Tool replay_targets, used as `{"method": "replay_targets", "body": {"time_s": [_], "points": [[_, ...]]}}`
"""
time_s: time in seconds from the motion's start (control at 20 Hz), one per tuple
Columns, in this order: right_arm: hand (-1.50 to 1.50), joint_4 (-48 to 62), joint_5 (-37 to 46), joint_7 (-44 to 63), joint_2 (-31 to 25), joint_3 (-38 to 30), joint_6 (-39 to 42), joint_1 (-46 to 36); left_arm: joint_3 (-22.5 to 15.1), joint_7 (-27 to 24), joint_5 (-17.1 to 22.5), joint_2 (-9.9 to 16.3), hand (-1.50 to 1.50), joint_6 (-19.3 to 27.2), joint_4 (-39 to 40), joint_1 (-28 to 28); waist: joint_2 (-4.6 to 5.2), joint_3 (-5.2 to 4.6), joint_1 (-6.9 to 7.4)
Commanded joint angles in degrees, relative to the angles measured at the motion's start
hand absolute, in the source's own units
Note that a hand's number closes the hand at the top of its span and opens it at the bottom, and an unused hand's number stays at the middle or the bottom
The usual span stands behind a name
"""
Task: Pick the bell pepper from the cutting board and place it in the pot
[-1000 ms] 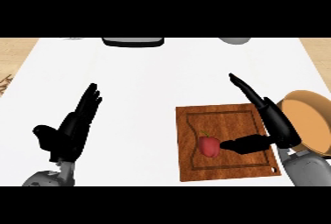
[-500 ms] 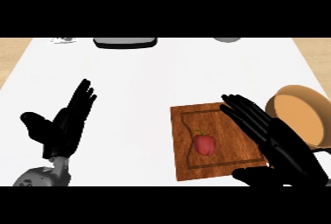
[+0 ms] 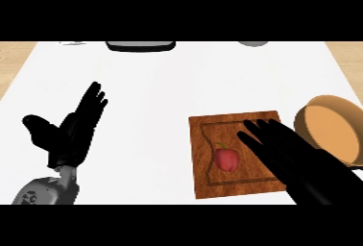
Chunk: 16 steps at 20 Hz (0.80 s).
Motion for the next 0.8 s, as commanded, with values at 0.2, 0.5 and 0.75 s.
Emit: {"method": "replay_targets", "body": {"time_s": [0.2,0.5,0.75], "points": [[-1.50,2.1,-1.9,24.7,13.1,7.3,12.2,-9.0,1.7,1.6,0.2,0.1,0.00,-1.8,0.3,-2.4,0.34,0.16,0.85],[-1.50,6.5,-3.0,31.1,18.5,6.8,16.4,-12.2,1.2,-0.2,-1.8,-1.4,0.00,-1.6,0.9,-0.5,0.26,0.18,0.59],[-1.50,14.2,0.6,26.0,16.9,7.4,16.8,-10.8,1.2,0.9,-2.5,-1.9,0.00,-1.3,0.6,-0.7,0.40,0.21,0.64]]}}
